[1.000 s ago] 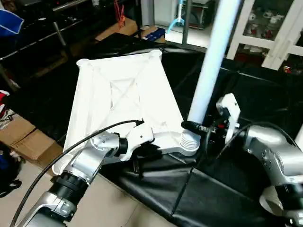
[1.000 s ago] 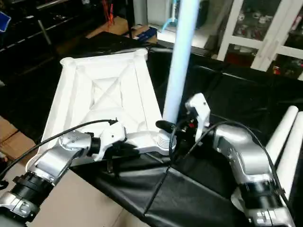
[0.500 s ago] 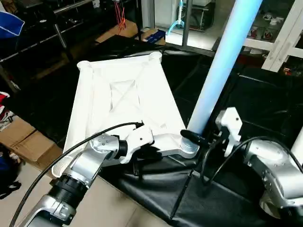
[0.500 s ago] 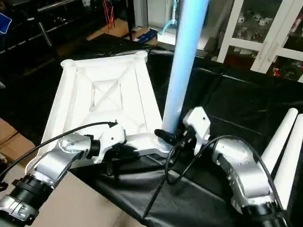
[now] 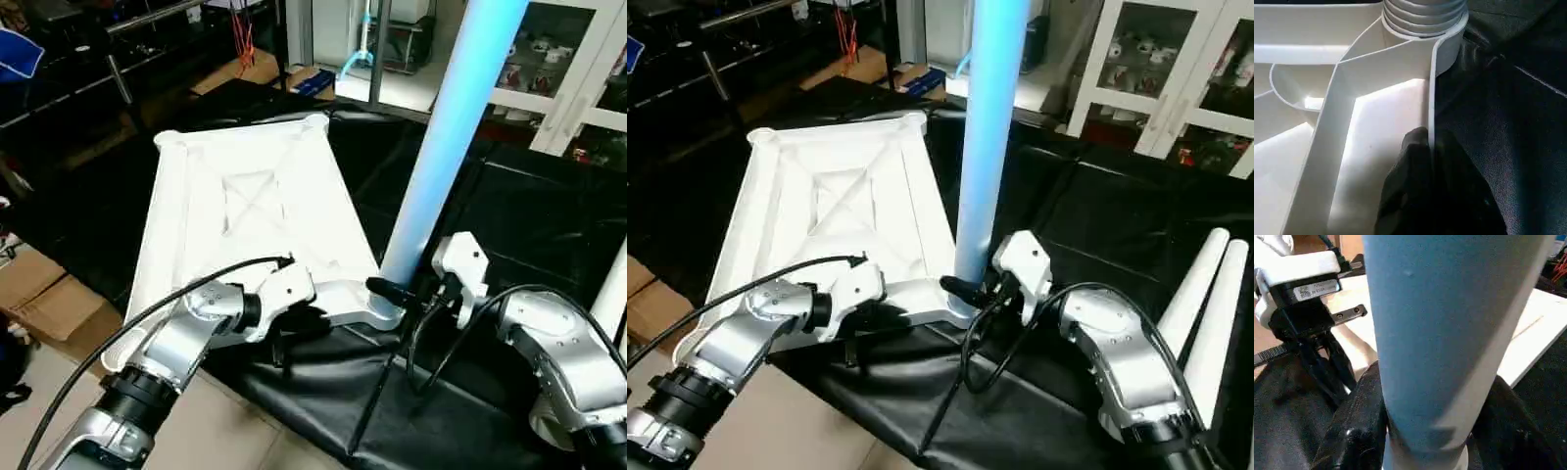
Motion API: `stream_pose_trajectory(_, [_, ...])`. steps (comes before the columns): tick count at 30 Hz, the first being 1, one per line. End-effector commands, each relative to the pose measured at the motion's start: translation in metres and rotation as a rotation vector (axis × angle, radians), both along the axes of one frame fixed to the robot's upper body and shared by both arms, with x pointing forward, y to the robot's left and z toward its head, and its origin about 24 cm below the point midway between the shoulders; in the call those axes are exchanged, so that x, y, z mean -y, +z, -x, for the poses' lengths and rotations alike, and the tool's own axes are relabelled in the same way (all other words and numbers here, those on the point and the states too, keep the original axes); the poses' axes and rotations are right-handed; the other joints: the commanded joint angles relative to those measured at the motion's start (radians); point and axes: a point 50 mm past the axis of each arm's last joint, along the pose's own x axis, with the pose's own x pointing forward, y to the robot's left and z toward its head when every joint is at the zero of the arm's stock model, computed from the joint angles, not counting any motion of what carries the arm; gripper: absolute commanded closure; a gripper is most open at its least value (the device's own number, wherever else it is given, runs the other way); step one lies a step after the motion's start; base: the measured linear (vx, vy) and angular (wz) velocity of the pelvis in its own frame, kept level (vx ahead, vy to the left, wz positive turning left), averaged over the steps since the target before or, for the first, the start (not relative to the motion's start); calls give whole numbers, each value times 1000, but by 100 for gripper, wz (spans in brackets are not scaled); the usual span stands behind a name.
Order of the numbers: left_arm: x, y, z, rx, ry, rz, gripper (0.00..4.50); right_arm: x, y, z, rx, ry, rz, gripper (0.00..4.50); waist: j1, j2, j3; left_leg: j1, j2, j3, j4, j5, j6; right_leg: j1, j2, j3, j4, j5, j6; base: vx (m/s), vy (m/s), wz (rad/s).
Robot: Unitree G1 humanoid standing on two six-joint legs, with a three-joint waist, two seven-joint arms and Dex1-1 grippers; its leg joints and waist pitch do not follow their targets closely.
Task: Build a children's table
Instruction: Pick table leg
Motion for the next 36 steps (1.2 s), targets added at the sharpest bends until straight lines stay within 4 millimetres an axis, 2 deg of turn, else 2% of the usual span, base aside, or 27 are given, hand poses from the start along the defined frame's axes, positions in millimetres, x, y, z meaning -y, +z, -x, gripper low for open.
stream_pose_trajectory(1, [0,-3,3,-11,17,21,450,17,-69,23,-374,-84,101,266,1,-13,-16,-4,86,-41,-79,-274,70,22,-99,64,-89,-376,-188,0,0,0])
stream_pose_trajectory(2, [-1,-3,3,-10,20,22,450,20,-71,23,-396,-126,60,266,1,-15,-17,-5,87,-41,-80,-271,68,22,-99,64,-88,-371,-188,0,0,0])
stream_pose_trajectory(9, [-2,-3,4,-13,23,19,450,25,-78,21,-445,-193,38,266,2,-11,-17,-4,87,-41,-82,-280,58,22,-98,63,-88,-364,-190,0,0,0])
stream_pose_trajectory(12, [-3,-3,3,-11,22,13,450,25,-79,17,-462,-200,62,266,-1,-10,-15,-4,86,-43,-83,-301,51,20,-98,63,-90,-389,-187,0,0,0])
stream_pose_trajectory(17, [-4,-1,3,-9,21,10,450,27,-81,15,-506,-186,102,266,-8,-10,-12,1,86,-48,-87,-365,24,13,-98,64,-98,-463,-161,0,0,0])
stream_pose_trajectory(20, [-5,-1,3,-8,21,8,450,30,-84,17,-518,-167,158,266,-9,-11,-13,0,86,-48,-88,-373,20,12,-99,64,-99,-463,-157,0,0,0])
stream_pose_trajectory(24, [-6,-2,3,-9,21,4,450,28,-83,13,-515,-179,139,266,-11,-15,-13,-1,87,-48,-89,-372,21,12,-98,64,-98,-445,-165,0,0,0])
stream_pose_trajectory(28, [-6,-1,3,-8,22,4,450,25,-78,11,-491,-172,107,266,-13,-15,-10,1,86,-50,-90,-404,16,6,-100,65,-104,-511,-146,0,0,0])
stream_pose_trajectory(31, [-6,-1,3,-7,23,4,450,25,-77,12,-476,-159,107,266,-13,-15,-10,1,87,-51,-91,-403,15,5,-100,66,-104,-511,-141,0,0,0])
stream_pose_trajectory(36, [-8,-1,3,-3,26,-1,450,24,-84,33,-463,-44,154,266,-9,-15,-12,0,91,-48,-93,-381,22,7,-100,67,-102,-452,-151,0,0,0])
